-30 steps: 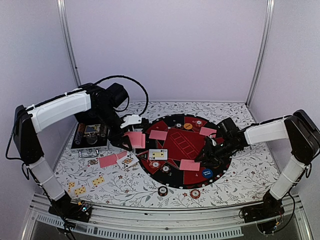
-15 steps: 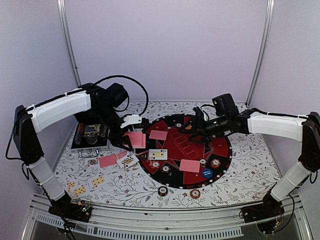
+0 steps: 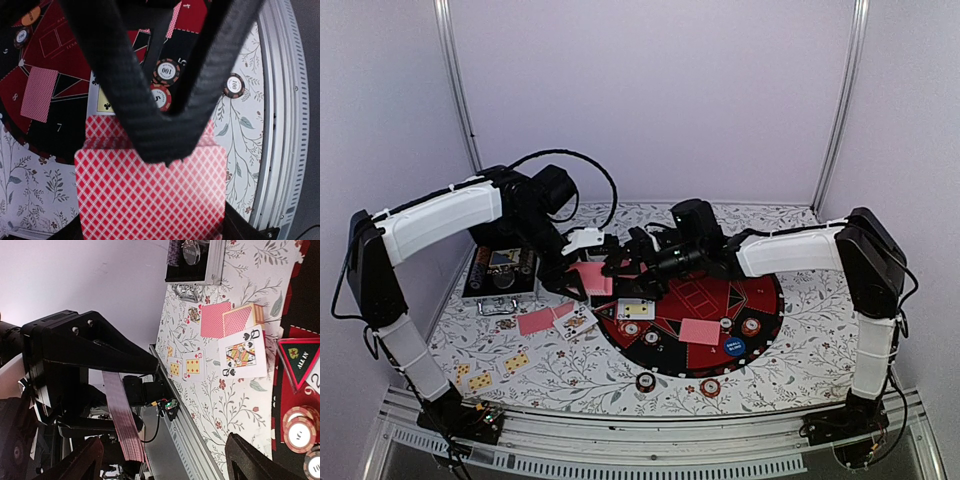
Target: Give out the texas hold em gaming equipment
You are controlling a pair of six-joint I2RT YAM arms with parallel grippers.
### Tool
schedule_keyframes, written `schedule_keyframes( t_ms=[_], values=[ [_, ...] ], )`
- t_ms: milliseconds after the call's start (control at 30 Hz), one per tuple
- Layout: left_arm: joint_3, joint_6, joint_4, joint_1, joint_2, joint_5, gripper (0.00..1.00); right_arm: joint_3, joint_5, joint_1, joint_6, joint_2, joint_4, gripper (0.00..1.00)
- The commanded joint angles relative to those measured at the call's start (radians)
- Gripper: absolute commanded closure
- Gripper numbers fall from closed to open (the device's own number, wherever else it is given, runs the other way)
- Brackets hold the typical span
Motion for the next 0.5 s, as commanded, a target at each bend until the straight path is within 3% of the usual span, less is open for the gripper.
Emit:
schedule_keyframes(
  t_ms=[0,467],
  values=[
    [0.021,-0.008,0.017,0.000,0.018,0.012,0.63,0.049,-0.044,0.030,0.077,0.058,0.127,0.12],
    [0.027,-0.014,0.020,0.000,0.018,0.014,0.63,0.195,-0.060,0.072,0.171,0.213,0.203,0.12]
  ],
)
